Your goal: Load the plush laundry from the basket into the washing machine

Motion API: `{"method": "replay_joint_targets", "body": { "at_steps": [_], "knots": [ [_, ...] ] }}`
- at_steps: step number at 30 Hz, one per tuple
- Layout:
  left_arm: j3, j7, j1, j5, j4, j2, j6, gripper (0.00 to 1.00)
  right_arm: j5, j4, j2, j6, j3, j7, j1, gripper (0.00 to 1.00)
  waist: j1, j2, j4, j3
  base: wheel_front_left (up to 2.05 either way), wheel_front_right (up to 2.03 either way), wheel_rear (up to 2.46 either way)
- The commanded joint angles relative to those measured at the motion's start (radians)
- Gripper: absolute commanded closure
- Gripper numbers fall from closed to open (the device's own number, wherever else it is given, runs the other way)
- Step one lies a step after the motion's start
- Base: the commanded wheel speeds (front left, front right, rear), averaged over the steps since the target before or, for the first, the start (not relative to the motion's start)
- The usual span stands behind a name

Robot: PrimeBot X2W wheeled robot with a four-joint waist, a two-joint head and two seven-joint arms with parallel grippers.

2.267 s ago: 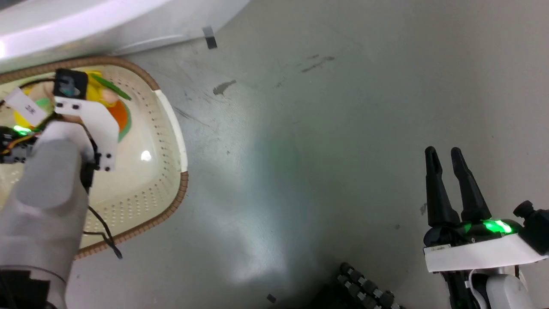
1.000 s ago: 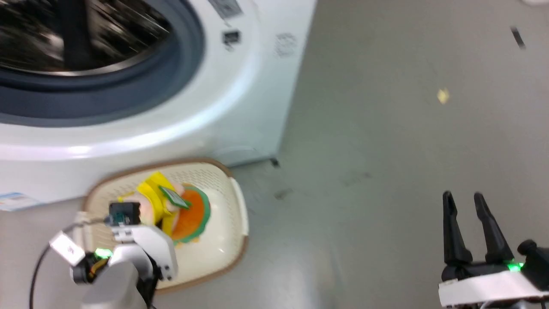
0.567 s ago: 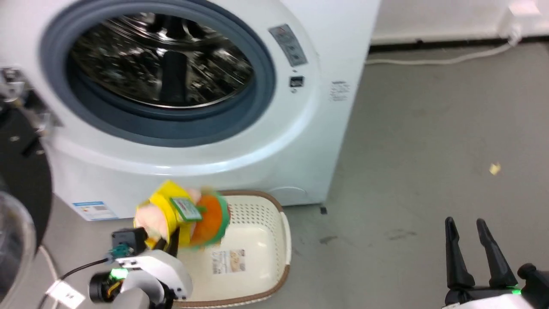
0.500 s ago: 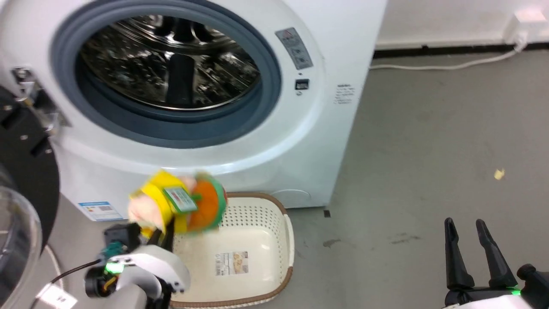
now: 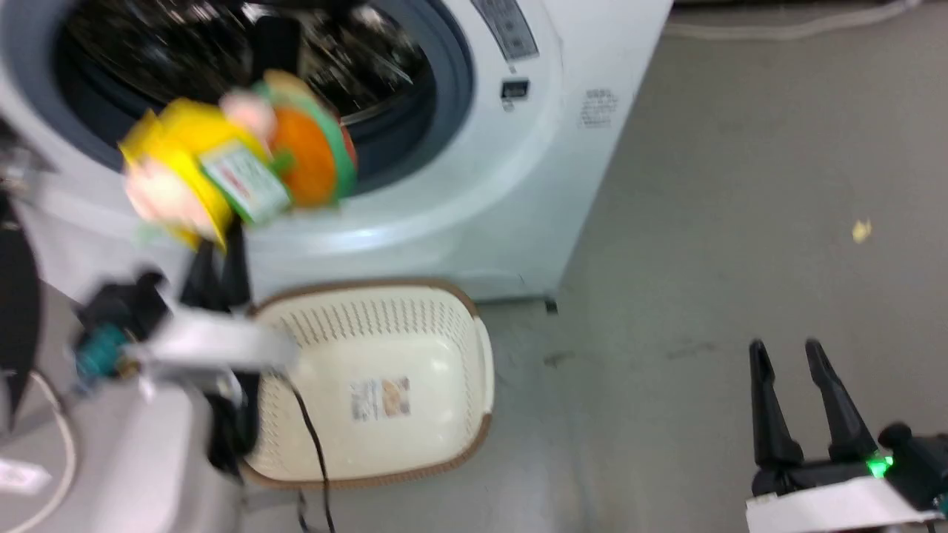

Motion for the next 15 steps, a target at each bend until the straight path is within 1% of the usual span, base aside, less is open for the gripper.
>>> {"method": "replay_joint_targets", "body": {
  "at_steps": [1, 3, 4, 5, 8, 11, 15],
  "knots": [
    [0.010, 0.006, -0.048, 0.009, -0.016, 0.016, 0.007, 1.00, -0.001, -0.008, 0.000, 0.001, 0.006, -0.005, -0.021, 0.00, -0.0001, 0.0000, -0.045, 0.077, 0.00, 0.00, 0.00],
    [0.026, 0.028, -0.116, 0.009, -0.029, 0.038, 0.017, 1.00, 0.006, -0.009, 0.000, 0.001, 0.012, -0.005, -0.040, 0.00, -0.0001, 0.0000, -0.067, 0.121, 0.00, 0.00, 0.00],
    [0.032, 0.069, -0.188, 0.013, -0.034, 0.066, 0.021, 1.00, 0.017, -0.007, 0.000, 0.001, 0.014, -0.005, -0.056, 0.00, -0.0001, 0.0000, -0.088, 0.166, 0.00, 0.00, 0.00],
    [0.032, 0.069, -0.188, 0.013, -0.034, 0.066, 0.021, 1.00, 0.017, -0.007, 0.000, 0.001, 0.014, -0.005, -0.056, 0.00, -0.0001, 0.0000, -0.088, 0.166, 0.00, 0.00, 0.00],
    [0.032, 0.147, -0.300, 0.033, -0.020, 0.119, 0.026, 1.00, 0.038, -0.004, 0.000, 0.001, 0.025, -0.005, -0.079, 0.00, -0.0001, 0.0000, -0.121, 0.233, 0.00, 0.00, 0.00],
    [0.036, 0.226, -0.414, 0.044, 0.018, 0.168, 0.030, 1.00, 0.057, -0.002, 0.000, 0.001, 0.034, -0.005, -0.101, 0.00, -0.0001, 0.0000, -0.149, 0.287, 0.00, 0.00, 0.00],
    [0.038, 0.335, -0.563, 0.054, 0.106, 0.230, 0.032, 1.00, 0.082, 0.004, 0.000, 0.001, 0.047, -0.005, -0.124, 0.00, -0.0001, 0.0000, -0.182, 0.345, 0.00, 0.00, 0.00]
  ]
}}
